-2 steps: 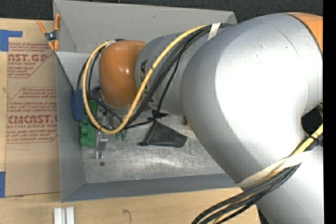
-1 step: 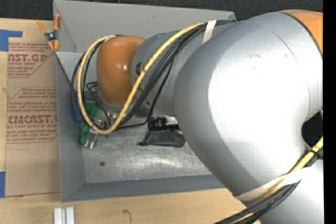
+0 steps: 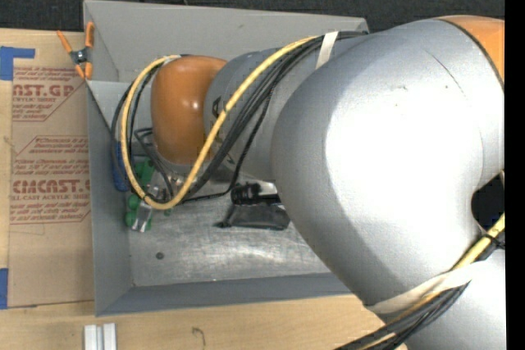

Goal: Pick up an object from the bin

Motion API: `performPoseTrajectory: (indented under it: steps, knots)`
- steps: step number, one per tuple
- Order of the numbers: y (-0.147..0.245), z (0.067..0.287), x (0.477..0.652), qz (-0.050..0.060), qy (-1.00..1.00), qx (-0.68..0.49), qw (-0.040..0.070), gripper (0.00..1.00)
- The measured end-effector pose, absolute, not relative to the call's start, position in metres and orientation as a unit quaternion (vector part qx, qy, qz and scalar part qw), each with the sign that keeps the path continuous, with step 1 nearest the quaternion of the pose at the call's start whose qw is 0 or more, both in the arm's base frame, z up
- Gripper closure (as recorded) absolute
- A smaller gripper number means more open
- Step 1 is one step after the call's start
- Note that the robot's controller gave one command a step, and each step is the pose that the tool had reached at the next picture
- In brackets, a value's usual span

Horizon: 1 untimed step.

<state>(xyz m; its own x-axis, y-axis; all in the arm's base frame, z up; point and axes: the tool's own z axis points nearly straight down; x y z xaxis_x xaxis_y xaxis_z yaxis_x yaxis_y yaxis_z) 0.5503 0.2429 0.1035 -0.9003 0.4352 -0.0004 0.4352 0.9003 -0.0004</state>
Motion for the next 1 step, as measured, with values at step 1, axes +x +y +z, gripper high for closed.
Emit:
performPoseTrajectory:
  steps: [1]
  knots:
    - [0.2347,0.1097,0.5570,-0.001,0.990,0.139,-0.001,1.00]
